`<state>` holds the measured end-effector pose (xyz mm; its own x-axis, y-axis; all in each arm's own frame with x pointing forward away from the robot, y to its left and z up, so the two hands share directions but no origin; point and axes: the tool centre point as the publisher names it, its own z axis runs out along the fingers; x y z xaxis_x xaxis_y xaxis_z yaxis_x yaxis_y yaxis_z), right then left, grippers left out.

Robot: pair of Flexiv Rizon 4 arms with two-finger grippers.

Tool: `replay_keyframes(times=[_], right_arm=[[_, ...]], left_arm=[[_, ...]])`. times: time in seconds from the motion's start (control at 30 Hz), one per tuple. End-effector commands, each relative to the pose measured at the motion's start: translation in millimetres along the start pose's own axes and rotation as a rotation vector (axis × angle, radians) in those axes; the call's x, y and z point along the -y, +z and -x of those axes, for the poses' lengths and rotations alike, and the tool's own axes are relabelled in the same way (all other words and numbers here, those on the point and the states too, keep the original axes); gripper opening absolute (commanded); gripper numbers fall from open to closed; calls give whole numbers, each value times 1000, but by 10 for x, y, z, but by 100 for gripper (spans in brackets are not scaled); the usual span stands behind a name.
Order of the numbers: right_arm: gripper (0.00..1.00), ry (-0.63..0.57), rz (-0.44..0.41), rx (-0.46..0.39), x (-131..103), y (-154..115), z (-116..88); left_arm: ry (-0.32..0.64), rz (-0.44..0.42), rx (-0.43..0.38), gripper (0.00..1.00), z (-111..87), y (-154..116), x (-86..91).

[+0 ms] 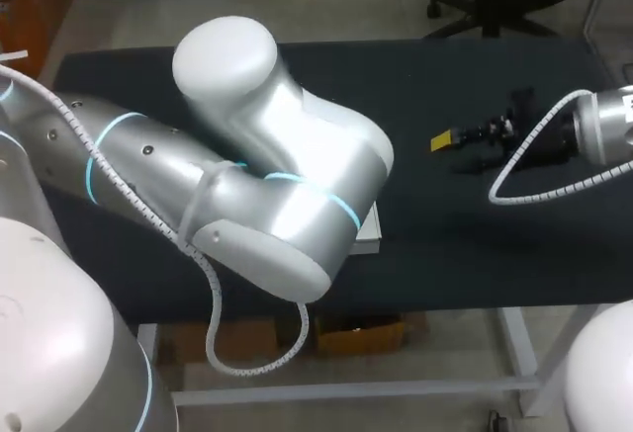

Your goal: Assemble the packaging by folding the flat box into shape, placing the metal phone stand inside, and closing the box properly

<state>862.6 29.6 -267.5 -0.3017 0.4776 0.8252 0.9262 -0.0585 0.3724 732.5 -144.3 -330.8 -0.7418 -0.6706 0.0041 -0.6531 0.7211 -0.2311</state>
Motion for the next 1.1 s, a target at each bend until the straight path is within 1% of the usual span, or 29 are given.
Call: replay_keyframes(times=[0.03, 0.43, 0.47, 0.53, 0.6, 0.8, 1.1], right_arm=[[100, -2, 54, 20, 65, -29, -63], [100, -2, 54, 20, 65, -29, -63], [100, -3, 79, 37, 72, -53, -23], [100, -17, 104, 37, 65, -92, 20], [100, -32, 126, 54, 47, -122, 49], [100, -110, 169, 55, -40, -238, 39], [100, -219, 199, 63, -181, -305, 85]], left_arm=[[1, 66, -3, 100, 2, -19, 51], [1, 66, -3, 100, 2, -19, 51], [1, 66, -3, 100, 2, -19, 51], [1, 66, -3, 100, 2, -19, 51], [-40, 64, 0, 100, -4, 4, 62], [-97, 49, 5, 100, -52, 36, 45], [-204, 36, 13, 100, -124, 68, -14]])
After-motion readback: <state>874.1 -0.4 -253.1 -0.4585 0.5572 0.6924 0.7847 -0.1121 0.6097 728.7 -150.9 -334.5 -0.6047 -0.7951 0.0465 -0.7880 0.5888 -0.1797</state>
